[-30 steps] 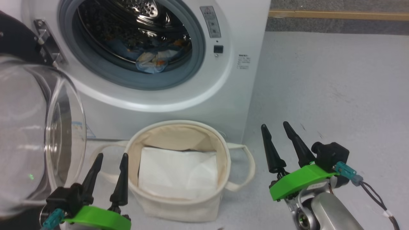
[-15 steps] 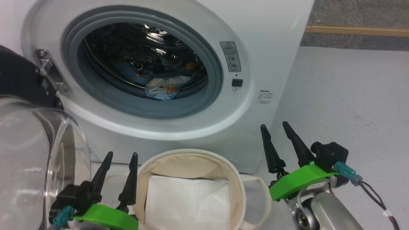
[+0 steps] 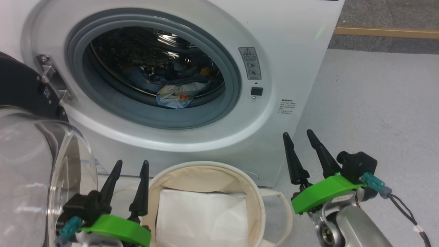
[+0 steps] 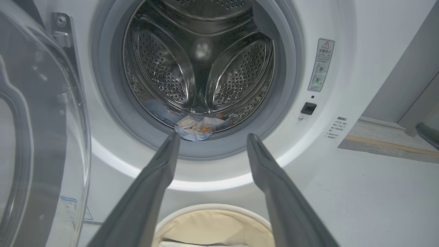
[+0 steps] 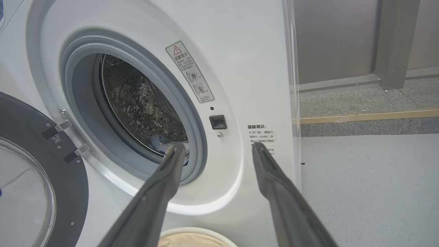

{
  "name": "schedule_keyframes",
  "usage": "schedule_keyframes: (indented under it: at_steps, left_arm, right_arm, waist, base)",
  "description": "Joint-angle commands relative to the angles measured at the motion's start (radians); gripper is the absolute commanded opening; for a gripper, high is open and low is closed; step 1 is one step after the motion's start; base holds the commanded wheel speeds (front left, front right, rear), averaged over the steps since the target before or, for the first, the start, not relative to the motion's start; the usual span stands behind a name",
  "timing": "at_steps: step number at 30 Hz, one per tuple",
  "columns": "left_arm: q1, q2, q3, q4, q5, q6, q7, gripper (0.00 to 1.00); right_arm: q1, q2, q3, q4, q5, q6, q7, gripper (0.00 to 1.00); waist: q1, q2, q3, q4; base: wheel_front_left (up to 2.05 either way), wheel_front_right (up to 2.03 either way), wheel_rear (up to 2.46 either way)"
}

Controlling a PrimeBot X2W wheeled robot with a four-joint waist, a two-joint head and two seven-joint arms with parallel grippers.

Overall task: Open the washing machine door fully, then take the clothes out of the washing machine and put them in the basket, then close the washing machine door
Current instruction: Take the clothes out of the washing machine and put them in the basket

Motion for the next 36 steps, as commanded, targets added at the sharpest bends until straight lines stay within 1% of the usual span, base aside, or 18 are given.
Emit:
schedule_keyframes:
  at_steps: [1,4,10,12,14,17,21,25,26,32,36]
  left_arm:
    - [-0.055,0.011,0.032,-0.026,0.002,-0.001,-0.001,1.0]
    - [-0.073,0.01,0.014,-0.014,0.018,0.003,0.008,1.0]
    - [-0.143,-0.018,-0.016,0.032,0.032,0.01,0.018,1.0]
    - [-0.181,-0.033,-0.022,0.063,0.028,0.006,0.018,1.0]
    - [-0.225,-0.046,-0.033,0.094,0.023,-0.015,0.007,1.0]
    - [-0.292,-0.061,-0.04,0.157,0.023,-0.026,0.001,1.0]
    - [-0.388,-0.074,-0.032,0.265,0.015,-0.023,0.009,1.0]
    - [-0.488,-0.075,-0.026,0.379,0.011,-0.036,0.004,1.0]
    - [-0.488,-0.075,-0.026,0.379,0.011,-0.036,0.004,1.0]
    - [-0.645,-0.082,-0.019,0.543,0.002,-0.057,-0.007,1.0]
    - [-0.749,-0.085,-0.018,0.649,0.003,-0.063,-0.017,1.0]
  right_arm:
    - [-0.022,0.008,0.013,-0.028,-0.008,0.004,0.002,1.0]
    - [-0.023,0.009,0.012,-0.022,-0.007,0.004,0.002,1.0]
    - [-0.028,0.012,0.021,-0.013,-0.002,0.004,-0.002,1.0]
    - [-0.033,0.013,0.023,-0.01,-0.002,0.004,-0.005,1.0]
    - [-0.038,0.015,0.028,-0.008,-0.001,0.004,-0.01,1.0]
    - [-0.047,0.018,0.034,-0.007,-0.001,0.004,-0.017,1.0]
    - [-0.059,0.022,0.041,-0.008,-0.006,0.004,-0.027,1.0]
    - [-0.073,0.025,0.047,-0.016,-0.012,0.004,-0.037,1.0]
    - [-0.073,0.025,0.047,-0.016,-0.012,0.004,-0.037,1.0]
    - [-0.092,0.028,0.056,-0.034,-0.025,0.004,-0.047,1.0]
    - [-0.103,0.03,0.06,-0.056,-0.034,0.004,-0.053,1.0]
  waist:
    - [0.0,0.0,0.002,-0.001]
    - [0.0,0.0,0.009,-0.003]
    - [0.0,0.0,0.037,-0.01]
    - [0.0,0.0,0.051,-0.013]
    - [0.0,0.0,0.067,-0.021]
    - [0.0,0.0,0.094,-0.034]
    - [0.0,0.0,0.135,-0.051]
    - [0.0,0.0,0.179,-0.068]
    - [0.0,0.0,0.179,-0.068]
    - [0.0,0.0,0.244,-0.085]
    - [0.0,0.0,0.289,-0.094]
  base:
    - [0.0,0.0,0.0]
    - [0.0,0.0,0.0]
    - [0.0,0.0,0.0]
    - [0.0,0.0,0.0]
    - [0.0,0.0,0.0]
    - [0.0,0.0,0.0]
    - [0.0,0.0,0.0]
    - [0.0,0.0,0.0]
    - [0.0,0.0,0.0]
    - [0.0,0.0,0.0]
    - [0.0,0.0,0.0]
